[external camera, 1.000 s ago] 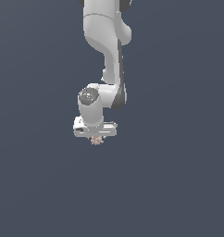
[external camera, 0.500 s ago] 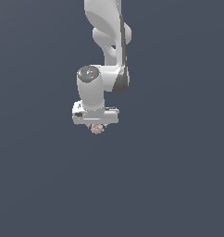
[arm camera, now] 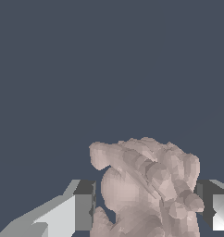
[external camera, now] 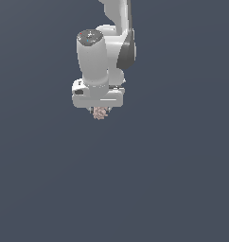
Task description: Pick up the object and move it to a goal position.
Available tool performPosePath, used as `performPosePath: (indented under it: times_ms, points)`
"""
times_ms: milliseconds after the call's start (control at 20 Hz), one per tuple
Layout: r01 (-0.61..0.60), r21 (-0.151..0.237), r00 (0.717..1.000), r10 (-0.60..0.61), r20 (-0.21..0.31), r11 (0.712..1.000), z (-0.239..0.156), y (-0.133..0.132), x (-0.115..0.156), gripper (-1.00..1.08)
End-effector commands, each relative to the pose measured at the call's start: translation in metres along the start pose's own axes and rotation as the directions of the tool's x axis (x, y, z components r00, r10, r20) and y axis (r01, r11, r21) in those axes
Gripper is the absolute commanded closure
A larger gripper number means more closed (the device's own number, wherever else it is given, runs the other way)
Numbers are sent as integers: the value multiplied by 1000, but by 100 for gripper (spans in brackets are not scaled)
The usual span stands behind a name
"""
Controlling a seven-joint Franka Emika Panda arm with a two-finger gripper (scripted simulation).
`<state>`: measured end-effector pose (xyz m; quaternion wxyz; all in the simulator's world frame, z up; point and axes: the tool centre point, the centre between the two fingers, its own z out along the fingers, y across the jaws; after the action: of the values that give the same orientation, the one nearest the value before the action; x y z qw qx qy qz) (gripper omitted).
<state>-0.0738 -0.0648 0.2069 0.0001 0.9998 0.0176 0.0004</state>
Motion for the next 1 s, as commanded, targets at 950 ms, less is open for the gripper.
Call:
performPosePath:
  times_ms: [950]
  points:
    - [0,0,1000,0,1,1000,-176,-18,-66,108]
